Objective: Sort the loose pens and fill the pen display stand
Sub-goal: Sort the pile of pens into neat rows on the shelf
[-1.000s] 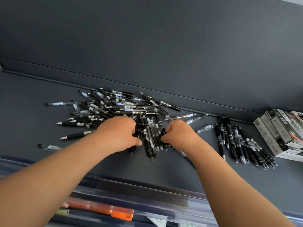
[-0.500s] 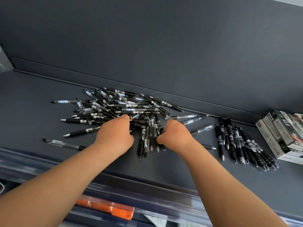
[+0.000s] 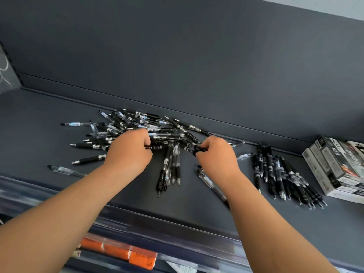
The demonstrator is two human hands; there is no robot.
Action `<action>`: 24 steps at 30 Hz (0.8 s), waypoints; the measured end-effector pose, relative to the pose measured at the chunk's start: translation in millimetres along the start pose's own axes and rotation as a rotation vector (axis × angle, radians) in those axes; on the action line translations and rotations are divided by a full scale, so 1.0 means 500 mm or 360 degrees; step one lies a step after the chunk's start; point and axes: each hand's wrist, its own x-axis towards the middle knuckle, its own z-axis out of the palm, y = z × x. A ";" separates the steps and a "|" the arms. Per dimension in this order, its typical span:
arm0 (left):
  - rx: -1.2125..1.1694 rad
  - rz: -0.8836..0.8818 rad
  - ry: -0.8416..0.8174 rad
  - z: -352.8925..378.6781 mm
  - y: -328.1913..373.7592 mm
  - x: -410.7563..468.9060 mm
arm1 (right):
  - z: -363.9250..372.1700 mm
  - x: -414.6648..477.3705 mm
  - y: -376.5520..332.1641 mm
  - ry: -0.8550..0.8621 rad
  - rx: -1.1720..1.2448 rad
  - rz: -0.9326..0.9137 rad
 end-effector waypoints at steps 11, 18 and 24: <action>-0.0659 0.0017 0.0179 -0.087 0.094 0.025 | -0.098 -0.008 0.071 0.0390 0.0558 -0.0002; -0.1122 0.0075 0.0108 -0.017 0.207 0.031 | -0.171 -0.030 0.166 0.0614 0.0901 0.0125; -0.0990 0.0360 0.0055 0.089 0.336 0.028 | -0.237 -0.039 0.268 0.0911 0.0745 0.0282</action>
